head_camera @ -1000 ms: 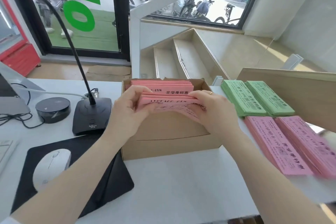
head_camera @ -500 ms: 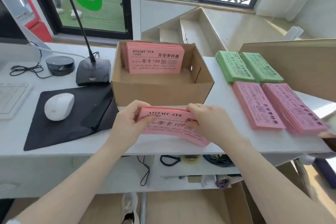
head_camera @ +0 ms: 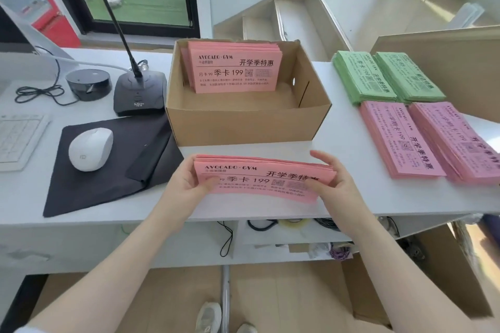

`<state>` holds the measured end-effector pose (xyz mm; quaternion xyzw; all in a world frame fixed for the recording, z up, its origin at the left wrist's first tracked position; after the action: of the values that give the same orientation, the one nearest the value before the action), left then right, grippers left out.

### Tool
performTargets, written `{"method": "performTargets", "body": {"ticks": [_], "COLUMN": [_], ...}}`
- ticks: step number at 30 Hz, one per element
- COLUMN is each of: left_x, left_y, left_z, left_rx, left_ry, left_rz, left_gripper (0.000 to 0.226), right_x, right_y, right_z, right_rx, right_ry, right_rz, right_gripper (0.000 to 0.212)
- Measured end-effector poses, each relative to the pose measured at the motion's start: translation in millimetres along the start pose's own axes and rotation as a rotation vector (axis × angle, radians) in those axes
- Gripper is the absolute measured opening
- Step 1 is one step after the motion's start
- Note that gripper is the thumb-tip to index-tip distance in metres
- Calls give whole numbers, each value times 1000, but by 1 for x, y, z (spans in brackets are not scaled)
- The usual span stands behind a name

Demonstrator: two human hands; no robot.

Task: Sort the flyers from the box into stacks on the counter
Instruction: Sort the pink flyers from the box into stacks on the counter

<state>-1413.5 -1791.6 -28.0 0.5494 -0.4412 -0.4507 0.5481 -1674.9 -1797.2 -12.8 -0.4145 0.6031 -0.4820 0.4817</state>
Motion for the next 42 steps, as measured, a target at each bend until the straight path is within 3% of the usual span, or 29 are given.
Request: {"method": "performTargets", "body": {"ticks": [8,13,16,25,29,32,37,42], "left_x": [11,23,28,28,25,31,49,66], "left_y": [13,-14,-15,14,31,39,42,31], "left_z": [3,0,0,63,101,132,190,263], "left_rx": [-58,248,289,19,-60,-79,-156,-441], "left_ry": [8,-125,-140,-373,-411,-409,-315,-249], "left_rz": [94,98,103,-31,-24,-40,-172,-522], "left_gripper": [35,31,33,29,32,34,29,29], "right_x": [-9,-10,-9,-28,-42,-44,-30,8], "right_y": [-3,12,7,3,1,-7,-20,-23], "right_z": [15,23,17,-42,-77,-104,-146,-187], "right_rx": [31,3,8,-34,112,-44,-358,-177], "right_ry": [101,179,255,509,652,734,702,801], "right_rz": [-130,-48,-49,-53,13,-5,17,18], "right_gripper": [23,20,23,30,13,7,12,19]}}
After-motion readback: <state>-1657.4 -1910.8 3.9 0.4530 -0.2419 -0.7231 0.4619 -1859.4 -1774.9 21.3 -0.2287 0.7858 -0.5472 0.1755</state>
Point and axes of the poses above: each hand's wrist, its own x-axis towards the middle knuckle, its own z-axis out of the palm, y = z × x, the point moved 4 cm from there along x, towards the middle knuckle, and after that the axes turned 15 degrees about y, right-handed, at the moved point
